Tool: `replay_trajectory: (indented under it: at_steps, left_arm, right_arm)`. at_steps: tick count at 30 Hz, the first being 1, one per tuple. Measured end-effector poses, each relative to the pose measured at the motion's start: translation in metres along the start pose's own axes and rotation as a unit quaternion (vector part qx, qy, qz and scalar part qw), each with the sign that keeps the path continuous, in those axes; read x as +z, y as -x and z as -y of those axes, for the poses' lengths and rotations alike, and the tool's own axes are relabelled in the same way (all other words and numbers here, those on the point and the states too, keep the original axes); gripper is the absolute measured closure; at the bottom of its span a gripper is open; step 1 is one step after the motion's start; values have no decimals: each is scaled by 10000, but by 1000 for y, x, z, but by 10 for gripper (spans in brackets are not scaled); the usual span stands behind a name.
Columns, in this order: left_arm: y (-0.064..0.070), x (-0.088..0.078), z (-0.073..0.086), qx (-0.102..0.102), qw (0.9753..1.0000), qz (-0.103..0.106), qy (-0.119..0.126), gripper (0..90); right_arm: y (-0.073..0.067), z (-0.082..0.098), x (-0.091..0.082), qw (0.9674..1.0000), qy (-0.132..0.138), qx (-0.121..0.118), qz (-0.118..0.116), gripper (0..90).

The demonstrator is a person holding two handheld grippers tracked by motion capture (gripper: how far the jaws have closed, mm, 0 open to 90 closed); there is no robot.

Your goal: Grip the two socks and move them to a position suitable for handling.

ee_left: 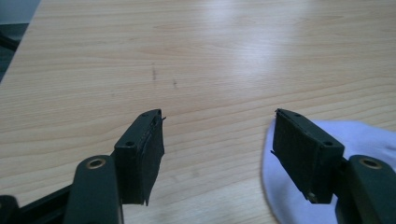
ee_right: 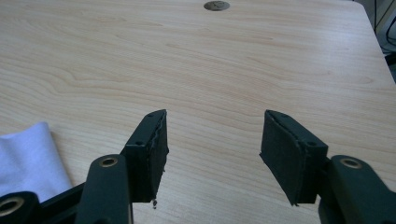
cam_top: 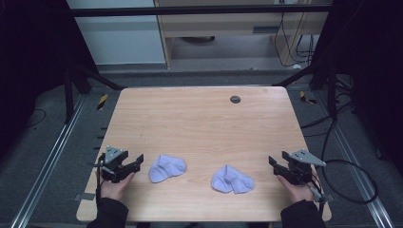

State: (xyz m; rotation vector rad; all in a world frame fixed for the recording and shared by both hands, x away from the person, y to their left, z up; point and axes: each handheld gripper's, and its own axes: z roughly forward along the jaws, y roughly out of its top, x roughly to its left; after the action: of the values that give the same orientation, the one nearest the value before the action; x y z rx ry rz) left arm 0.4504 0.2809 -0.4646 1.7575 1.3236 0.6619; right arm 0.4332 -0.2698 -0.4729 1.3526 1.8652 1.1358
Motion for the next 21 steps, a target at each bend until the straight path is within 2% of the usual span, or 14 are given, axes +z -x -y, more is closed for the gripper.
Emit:
replay_trajectory:
  at_steps: [3, 6, 7, 10, 21]
  left_arm:
    - [8, -1, -1, 47, 9999, 92, 21, 324]
    - [24, -1, -2, 186, 9996, 226, 33, 324]
    - [24, -1, -2, 186, 9996, 226, 33, 323]
    - [41, -1, -3, 341, 9987, 388, 0, 321]
    - [76, 0, -5, 506, 9960, 731, -43, 329]
  right_arm:
    - [-3, -1, -3, 9999, -79, -144, 5, 418]
    - [-6, -2, -6, 9999, -102, -100, -66, 421]
    - [-6, -2, -6, 9999, -102, -100, -66, 421]
    - [-10, -5, -7, 9997, -88, -208, -7, 423]
    - [-27, -17, -12, 9991, 44, -235, -358, 420]
